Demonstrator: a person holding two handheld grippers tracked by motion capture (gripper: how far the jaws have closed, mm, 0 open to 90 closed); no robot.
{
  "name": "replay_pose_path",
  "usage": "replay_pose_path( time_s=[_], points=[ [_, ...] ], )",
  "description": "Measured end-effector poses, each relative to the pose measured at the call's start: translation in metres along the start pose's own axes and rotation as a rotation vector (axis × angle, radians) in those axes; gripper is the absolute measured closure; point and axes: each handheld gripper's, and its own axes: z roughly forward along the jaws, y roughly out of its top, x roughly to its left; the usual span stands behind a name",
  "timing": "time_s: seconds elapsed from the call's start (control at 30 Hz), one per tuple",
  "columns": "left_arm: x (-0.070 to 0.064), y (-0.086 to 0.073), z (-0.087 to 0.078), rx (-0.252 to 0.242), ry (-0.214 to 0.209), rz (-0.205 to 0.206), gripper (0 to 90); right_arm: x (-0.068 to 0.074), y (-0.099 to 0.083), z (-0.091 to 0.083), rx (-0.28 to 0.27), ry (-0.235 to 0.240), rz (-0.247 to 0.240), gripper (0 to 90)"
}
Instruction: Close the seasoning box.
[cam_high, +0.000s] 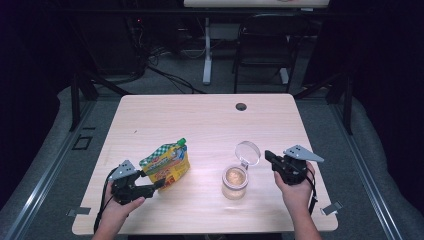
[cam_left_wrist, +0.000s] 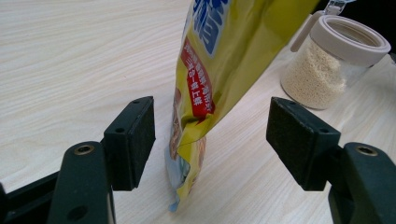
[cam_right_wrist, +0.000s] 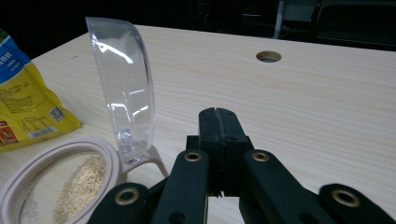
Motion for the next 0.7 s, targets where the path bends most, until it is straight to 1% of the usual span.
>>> replay_pose_path(
  time_s=[0.1,0.2,0.43,0.7],
  points=[
    [0.000,0.000,0.000,-0.002,-0.001,0.001,33.4,0.002,0.001,-0.001,-0.009,0.005,-0.002,90.0],
    [-0.001,0.000,0.001,-0.006,-0.004,0.001,33.6,0.005,0.002,-0.001,-0.006,0.008,-0.011,90.0],
    [0.000,-0.001,0.001,0.003,-0.007,0.003,33.6,0.008,0.004,0.000,-0.001,0.018,-0.022,90.0],
    [0.000,0.000,-0.001,-0.005,-0.007,0.001,33.6,0.012,0.004,0.000,0.000,0.025,-0.031,90.0]
  ],
)
